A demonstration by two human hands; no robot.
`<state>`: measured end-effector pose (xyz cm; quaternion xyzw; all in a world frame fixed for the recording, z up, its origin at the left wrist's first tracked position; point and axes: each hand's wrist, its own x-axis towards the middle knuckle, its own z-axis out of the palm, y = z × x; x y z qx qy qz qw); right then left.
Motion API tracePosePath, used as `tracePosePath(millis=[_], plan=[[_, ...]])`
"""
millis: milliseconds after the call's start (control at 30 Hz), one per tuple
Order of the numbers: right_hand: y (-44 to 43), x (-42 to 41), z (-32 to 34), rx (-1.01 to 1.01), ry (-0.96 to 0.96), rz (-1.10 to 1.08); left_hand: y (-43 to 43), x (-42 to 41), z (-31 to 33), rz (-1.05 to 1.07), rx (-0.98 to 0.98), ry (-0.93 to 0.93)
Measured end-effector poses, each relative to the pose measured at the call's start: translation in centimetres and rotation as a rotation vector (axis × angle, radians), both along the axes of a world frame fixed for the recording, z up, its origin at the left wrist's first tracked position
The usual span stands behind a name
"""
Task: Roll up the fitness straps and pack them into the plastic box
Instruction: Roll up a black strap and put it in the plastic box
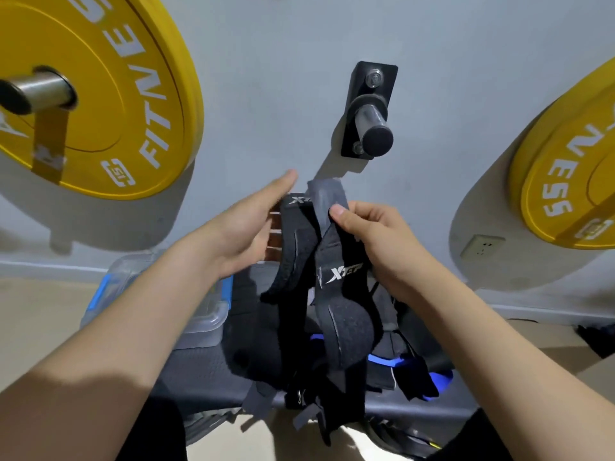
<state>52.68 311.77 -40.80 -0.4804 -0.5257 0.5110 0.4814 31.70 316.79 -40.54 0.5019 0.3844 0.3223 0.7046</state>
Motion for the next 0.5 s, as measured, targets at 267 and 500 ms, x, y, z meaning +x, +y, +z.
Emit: tracePosePath(millis=[267, 500], plan=[[1.9, -1.3, 0.1, -0.129, 0.304, -0.151, -1.2, -2.6, -1.5, -0.13, 0.29, 0.359], [1.0, -1.6, 0.1, -0.148, -0.171, 0.21, -0.1, -1.8, -1.0, 0.607, 0.054, -0.045]])
